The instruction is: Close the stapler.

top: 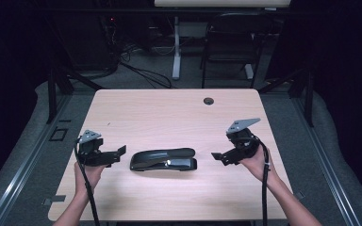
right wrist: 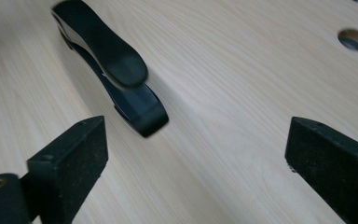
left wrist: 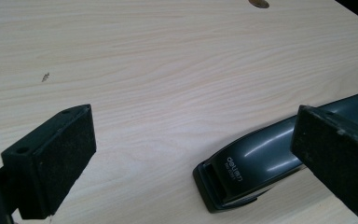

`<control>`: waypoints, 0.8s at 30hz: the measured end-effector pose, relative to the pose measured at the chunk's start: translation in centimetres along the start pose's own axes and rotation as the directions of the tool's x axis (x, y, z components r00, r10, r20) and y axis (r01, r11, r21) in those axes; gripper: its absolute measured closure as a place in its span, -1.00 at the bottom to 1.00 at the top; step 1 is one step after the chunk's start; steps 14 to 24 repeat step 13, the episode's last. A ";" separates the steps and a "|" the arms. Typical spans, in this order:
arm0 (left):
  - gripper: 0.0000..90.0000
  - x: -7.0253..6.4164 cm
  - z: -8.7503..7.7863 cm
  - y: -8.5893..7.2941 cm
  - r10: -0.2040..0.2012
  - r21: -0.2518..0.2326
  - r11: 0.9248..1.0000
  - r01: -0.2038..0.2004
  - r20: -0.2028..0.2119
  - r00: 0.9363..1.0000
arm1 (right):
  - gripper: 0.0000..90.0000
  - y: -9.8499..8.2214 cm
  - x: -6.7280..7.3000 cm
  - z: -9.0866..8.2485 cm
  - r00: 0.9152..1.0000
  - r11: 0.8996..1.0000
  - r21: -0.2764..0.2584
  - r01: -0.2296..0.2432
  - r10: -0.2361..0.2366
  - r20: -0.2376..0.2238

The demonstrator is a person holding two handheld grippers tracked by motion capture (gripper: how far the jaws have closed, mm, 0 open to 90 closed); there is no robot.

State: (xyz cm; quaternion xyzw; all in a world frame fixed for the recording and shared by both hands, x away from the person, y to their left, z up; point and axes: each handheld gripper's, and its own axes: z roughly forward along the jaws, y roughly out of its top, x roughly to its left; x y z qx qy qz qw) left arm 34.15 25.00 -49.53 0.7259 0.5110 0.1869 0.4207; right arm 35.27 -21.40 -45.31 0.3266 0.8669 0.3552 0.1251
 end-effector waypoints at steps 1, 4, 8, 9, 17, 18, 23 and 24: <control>-1.00 0.1 0.0 0.0 -0.001 0.000 1.000 0.001 0.001 1.000 | -0.91 -0.6 -0.3 0.0 1.000 1.000 0.006 -0.012 0.012 0.009; -1.00 0.2 0.1 -0.1 -0.005 -0.006 1.000 0.005 0.003 1.000 | -0.94 -2.5 -1.1 0.0 0.998 0.997 0.060 -0.045 0.042 0.045; -1.00 0.6 0.4 -0.3 -0.015 -0.009 1.000 0.015 -0.001 1.000 | -1.00 -4.3 -1.8 0.5 0.995 0.989 0.132 -0.073 0.063 0.074; -1.00 0.7 0.5 -0.3 -0.020 -0.014 1.000 0.020 -0.004 1.000 | -1.00 -4.6 -2.0 0.6 0.994 0.987 0.143 -0.079 0.067 0.084; -1.00 1.3 0.7 -0.5 -0.044 -0.021 0.999 0.044 -0.010 0.999 | -1.00 -5.7 -2.9 1.7 0.991 0.978 0.186 -0.095 0.076 0.106; -1.00 1.3 0.7 -0.5 -0.044 -0.021 0.999 0.044 -0.010 0.999 | -1.00 -5.7 -2.9 1.7 0.991 0.978 0.186 -0.095 0.076 0.106; -1.00 1.3 0.7 -0.5 -0.044 -0.021 0.999 0.044 -0.010 0.999 | -1.00 -5.7 -2.9 1.7 0.991 0.978 0.186 -0.095 0.076 0.106; -1.00 1.3 0.7 -0.5 -0.044 -0.021 0.999 0.044 -0.010 0.999 | -1.00 -5.7 -2.9 1.7 0.991 0.978 0.186 -0.095 0.076 0.106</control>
